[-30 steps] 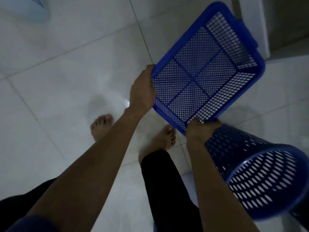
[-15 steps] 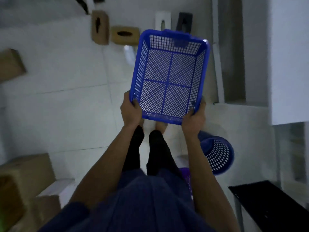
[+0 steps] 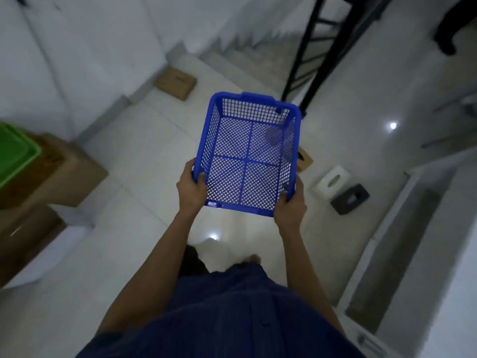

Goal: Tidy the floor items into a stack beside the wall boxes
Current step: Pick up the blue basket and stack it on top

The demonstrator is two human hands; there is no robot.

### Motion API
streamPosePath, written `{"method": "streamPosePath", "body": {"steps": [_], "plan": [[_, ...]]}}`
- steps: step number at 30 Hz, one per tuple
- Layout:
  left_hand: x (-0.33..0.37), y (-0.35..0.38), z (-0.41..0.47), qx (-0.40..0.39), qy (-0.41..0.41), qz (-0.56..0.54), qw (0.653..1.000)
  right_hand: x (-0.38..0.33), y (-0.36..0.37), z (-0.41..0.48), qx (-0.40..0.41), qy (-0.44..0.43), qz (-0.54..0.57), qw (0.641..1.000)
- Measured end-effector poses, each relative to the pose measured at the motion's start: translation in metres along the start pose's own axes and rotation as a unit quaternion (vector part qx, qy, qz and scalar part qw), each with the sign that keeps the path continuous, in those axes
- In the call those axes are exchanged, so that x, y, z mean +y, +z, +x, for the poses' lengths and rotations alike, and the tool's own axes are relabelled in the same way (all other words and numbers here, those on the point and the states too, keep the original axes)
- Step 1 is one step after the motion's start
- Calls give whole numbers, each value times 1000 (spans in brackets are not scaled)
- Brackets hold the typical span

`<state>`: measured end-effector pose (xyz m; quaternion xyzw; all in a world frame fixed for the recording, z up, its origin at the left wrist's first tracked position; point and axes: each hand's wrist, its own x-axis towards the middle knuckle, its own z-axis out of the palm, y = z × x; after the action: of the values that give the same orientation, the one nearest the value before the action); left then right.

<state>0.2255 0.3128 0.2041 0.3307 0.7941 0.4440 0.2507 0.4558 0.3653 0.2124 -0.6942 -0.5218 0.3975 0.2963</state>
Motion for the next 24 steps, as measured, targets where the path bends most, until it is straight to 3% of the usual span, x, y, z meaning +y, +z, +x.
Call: {"method": "streamPosePath", "body": {"steps": [5, 9, 16, 21, 24], "plan": [[-45, -118, 23, 128, -94, -39, 987, -86, 108, -31, -102, -72, 8, 992], [-80, -212, 61, 174, -134, -54, 974, -140, 205, -72, -112, -58, 50, 991], [-145, -346, 110, 267, -183, -88, 942, -205, 360, -170, -174, 13, 130, 976], [-181, -405, 147, 327, -208, -101, 916, -251, 452, -200, -237, 199, 194, 931], [-198, -433, 177, 353, -226, -119, 900, -276, 507, -214, -304, 227, 179, 907]]}}
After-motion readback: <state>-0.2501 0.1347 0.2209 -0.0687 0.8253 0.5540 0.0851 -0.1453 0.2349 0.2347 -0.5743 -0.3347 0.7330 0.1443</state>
